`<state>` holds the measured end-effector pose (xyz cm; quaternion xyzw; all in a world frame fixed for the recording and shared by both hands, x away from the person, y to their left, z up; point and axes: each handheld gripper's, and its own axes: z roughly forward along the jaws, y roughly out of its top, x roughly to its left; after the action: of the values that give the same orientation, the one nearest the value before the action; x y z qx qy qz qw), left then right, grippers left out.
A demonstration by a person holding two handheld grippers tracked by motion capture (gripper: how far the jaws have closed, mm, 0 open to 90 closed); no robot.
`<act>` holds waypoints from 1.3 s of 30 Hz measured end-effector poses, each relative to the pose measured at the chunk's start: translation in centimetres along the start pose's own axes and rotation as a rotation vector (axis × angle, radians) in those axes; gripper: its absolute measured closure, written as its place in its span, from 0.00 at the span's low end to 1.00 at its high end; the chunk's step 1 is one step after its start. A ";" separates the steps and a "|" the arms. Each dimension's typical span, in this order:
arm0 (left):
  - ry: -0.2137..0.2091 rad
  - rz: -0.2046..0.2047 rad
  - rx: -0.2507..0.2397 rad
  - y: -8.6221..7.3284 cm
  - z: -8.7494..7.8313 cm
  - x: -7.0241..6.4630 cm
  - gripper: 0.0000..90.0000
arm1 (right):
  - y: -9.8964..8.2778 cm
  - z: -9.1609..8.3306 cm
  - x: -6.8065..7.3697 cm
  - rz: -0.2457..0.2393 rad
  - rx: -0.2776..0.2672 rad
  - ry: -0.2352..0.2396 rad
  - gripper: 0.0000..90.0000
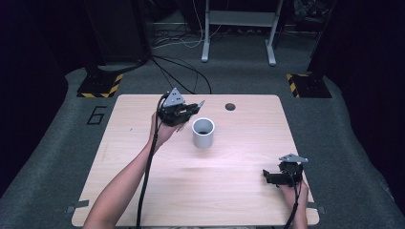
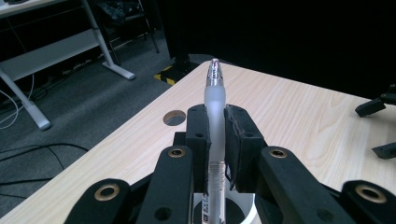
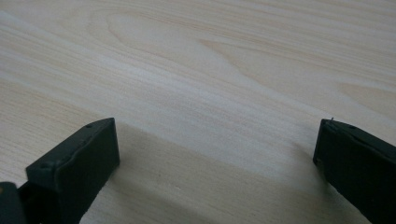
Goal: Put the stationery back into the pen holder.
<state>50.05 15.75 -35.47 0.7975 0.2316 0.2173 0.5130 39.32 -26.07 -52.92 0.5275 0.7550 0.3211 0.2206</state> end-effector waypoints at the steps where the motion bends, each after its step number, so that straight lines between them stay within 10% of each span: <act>1: 0.002 0.014 0.001 0.1 0.1 0.2 0.90 | 0.0 0.0 0.0 0.000 0.000 0.000 0.00; 39: 0.018 -0.120 -0.174 -0.9 5.9 0.7 0.89 | 0.0 0.0 0.0 0.003 0.002 0.001 0.00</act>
<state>53.91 12.28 -38.49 0.7327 0.2636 0.2125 0.5903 39.33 -26.06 -52.90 0.5286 0.7546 0.3210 0.2192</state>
